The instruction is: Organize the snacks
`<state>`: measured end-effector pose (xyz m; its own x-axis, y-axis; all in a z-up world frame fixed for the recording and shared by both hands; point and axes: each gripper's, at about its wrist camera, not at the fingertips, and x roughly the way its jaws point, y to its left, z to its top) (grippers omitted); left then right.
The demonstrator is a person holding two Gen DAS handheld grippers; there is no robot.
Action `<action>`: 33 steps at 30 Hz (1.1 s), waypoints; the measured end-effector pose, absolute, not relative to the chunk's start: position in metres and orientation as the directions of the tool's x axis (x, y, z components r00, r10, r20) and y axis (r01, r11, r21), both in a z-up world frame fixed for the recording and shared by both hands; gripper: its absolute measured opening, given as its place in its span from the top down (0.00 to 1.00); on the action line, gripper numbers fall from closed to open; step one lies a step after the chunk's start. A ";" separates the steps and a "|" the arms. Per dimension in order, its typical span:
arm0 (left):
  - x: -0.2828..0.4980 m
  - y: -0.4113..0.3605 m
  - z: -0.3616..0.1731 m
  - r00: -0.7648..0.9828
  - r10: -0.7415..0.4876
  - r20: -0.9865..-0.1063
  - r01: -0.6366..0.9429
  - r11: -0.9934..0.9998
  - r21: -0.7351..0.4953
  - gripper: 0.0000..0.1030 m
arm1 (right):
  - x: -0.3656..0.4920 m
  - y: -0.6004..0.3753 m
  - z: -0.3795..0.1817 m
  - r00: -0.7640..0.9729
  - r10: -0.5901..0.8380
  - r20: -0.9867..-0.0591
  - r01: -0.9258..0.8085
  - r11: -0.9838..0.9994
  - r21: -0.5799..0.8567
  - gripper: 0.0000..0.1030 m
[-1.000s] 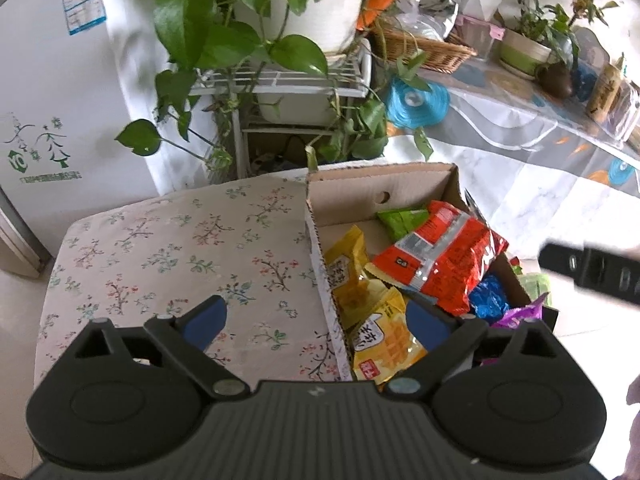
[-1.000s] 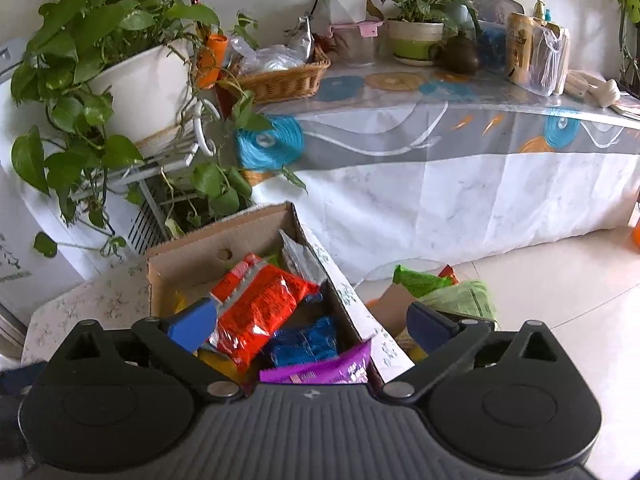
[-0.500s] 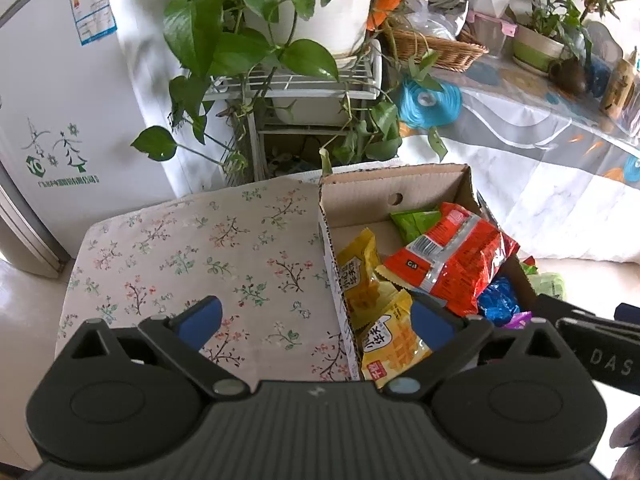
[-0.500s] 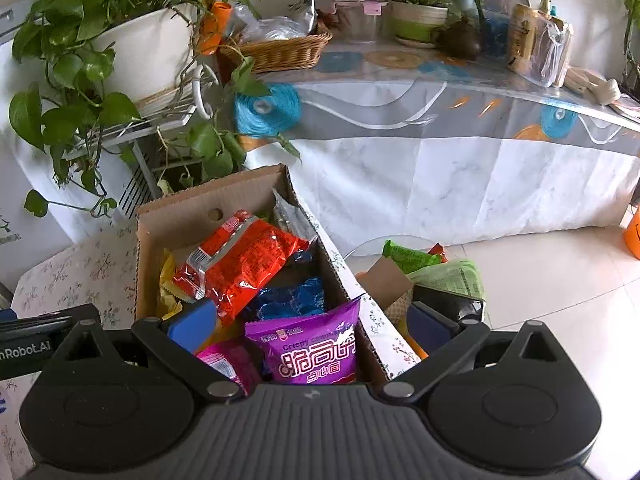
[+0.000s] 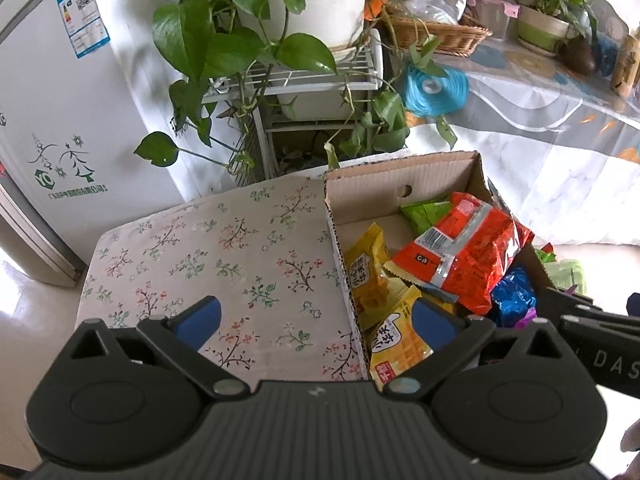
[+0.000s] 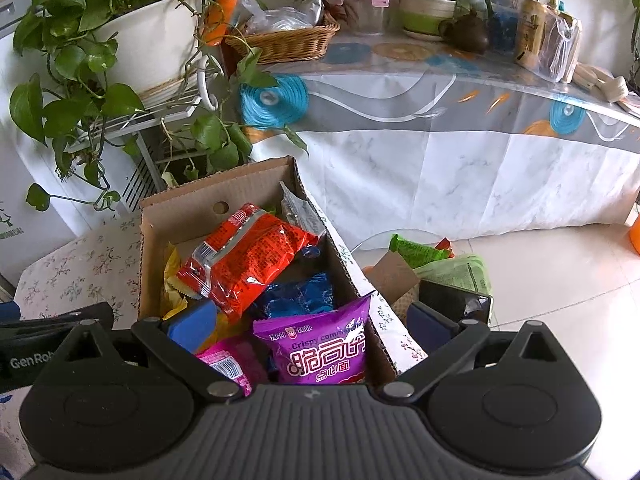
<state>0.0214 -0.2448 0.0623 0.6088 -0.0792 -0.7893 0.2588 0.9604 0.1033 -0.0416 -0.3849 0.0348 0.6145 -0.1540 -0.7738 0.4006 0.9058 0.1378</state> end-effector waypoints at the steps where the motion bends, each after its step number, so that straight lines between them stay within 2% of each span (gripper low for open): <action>1: 0.021 -0.246 0.062 0.608 -0.076 -0.790 0.258 0.960 0.106 0.02 | -0.041 -0.385 0.035 0.613 -0.153 -0.775 0.402 0.905 0.140 0.00; 33: 0.024 -0.247 0.061 0.598 -0.062 -0.799 0.255 0.960 0.116 0.02 | -0.036 -0.385 0.032 0.585 -0.208 -0.784 0.409 0.910 0.064 0.00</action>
<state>0.0238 -0.2471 0.0613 0.5979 -0.0622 -0.7992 0.2550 0.9599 0.1161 -0.0357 -0.3849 0.0316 0.5851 -0.2080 -0.7839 0.4091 0.9102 0.0639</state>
